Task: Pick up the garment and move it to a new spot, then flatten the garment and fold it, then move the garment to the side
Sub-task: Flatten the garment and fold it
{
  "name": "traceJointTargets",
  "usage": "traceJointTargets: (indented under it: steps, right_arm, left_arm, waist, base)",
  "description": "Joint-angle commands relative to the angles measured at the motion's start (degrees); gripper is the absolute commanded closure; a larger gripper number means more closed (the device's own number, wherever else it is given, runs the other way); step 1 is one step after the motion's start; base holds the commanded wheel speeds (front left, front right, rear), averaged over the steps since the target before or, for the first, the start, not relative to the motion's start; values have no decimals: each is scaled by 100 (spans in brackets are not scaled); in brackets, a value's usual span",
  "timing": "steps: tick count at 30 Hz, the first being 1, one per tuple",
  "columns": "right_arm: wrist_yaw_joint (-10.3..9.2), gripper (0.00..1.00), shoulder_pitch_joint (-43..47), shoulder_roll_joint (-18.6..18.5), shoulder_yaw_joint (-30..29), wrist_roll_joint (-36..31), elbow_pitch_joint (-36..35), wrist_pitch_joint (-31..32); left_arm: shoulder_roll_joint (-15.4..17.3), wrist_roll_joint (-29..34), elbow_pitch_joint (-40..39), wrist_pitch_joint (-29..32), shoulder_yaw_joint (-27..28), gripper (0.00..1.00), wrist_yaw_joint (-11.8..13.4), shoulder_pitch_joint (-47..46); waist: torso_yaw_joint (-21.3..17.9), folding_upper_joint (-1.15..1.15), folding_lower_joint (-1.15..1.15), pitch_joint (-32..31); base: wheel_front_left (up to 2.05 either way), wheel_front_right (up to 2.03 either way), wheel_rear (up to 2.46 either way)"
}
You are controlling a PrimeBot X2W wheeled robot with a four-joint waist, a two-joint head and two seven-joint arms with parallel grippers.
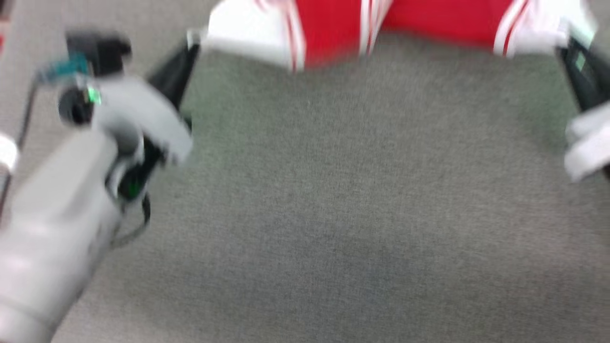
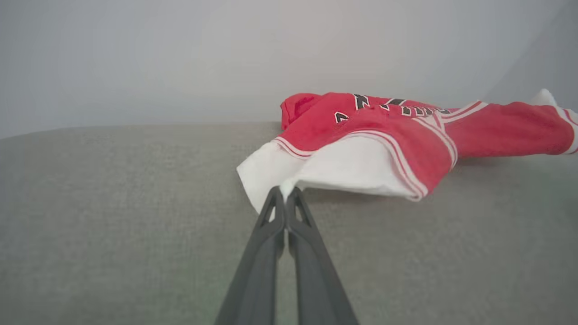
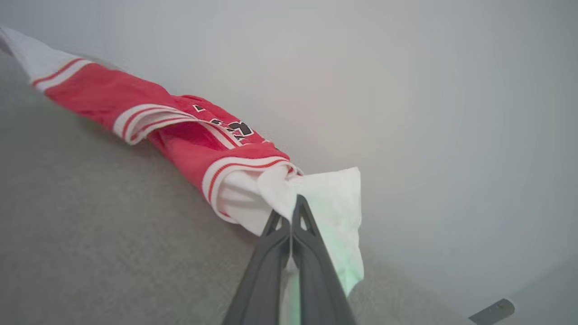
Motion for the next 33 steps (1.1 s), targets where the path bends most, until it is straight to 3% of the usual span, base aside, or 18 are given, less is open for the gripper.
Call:
traceJointTargets:
  steps: [1, 4, 7, 20, 27, 33]
  right_arm:
    - [-6, 100, 303, -48, -53, 53, -95, 0]
    - [-6, 100, 1231, -36, -344, 175, -344, 6]
    - [-6, 100, 2109, 50, -637, 200, -552, 20]
    - [-6, 100, 4801, 269, -1336, -55, -1347, 144]
    - [-6, 100, 5532, 552, -1636, -122, -1335, 148]
    - [-6, 100, 5630, 642, -1562, -66, -1242, 241]
  left_arm:
    - [94, -104, -94, -24, -35, 100, -12, 293]
    - [420, -221, -359, -89, -112, 100, 17, 1024]
    - [675, -386, -699, -85, -171, 100, 208, 1781]
    - [1895, -1173, -2583, -324, -12, 100, 1824, 4496]
    - [2058, -1433, -3114, -513, 200, 100, 2211, 5424]
    - [1939, -1489, -3249, -546, 263, 100, 2298, 5790]
  waist:
    - [-109, 0, 0, -804]
    - [-186, 0, 0, -1164]
    - [-273, 0, 0, -1508]
    - [-587, 0, 0, -2281]
    - [-709, 0, 0, -2411]
    - [-781, 0, 0, -2434]
  base:
    - [0, 0, 0]
    - [0, 0, 0]
    - [0, 0, 0]
    - [0, 0, 0]
    - [0, 0, 0]
    - [0, 0, 0]
